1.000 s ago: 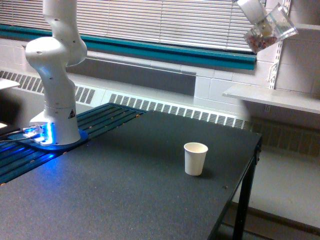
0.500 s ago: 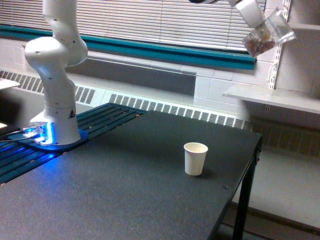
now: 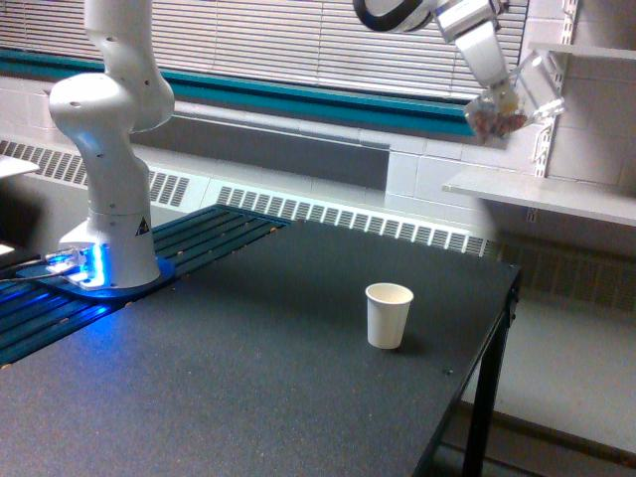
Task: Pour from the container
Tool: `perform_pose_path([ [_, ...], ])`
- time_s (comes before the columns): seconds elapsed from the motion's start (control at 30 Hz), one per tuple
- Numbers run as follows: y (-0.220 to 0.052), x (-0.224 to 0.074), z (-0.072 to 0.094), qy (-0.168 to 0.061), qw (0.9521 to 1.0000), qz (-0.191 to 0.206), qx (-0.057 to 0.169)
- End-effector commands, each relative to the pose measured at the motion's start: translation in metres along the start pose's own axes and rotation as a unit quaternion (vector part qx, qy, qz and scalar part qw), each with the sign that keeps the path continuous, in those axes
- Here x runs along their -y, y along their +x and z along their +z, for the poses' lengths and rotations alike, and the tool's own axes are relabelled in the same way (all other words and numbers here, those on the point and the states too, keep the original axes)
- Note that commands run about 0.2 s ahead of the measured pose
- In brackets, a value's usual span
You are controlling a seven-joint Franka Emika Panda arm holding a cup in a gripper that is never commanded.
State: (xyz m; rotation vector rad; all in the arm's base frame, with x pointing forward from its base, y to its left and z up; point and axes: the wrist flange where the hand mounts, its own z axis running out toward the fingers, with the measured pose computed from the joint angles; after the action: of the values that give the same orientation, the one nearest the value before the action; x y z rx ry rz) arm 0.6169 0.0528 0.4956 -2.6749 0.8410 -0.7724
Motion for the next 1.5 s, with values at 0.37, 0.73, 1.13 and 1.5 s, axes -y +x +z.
perform_pose_path([
  [0.37,-0.031,-0.041,0.027,-0.021,0.9988,-0.041,0.015],
  [0.73,-0.056,-0.069,0.048,-0.04,0.9967,-0.061,0.034],
  [1.13,-0.087,-0.101,0.067,-0.057,0.9936,-0.077,0.059],
  [1.5,-0.111,-0.13,0.078,-0.078,0.9899,-0.087,0.08],
])
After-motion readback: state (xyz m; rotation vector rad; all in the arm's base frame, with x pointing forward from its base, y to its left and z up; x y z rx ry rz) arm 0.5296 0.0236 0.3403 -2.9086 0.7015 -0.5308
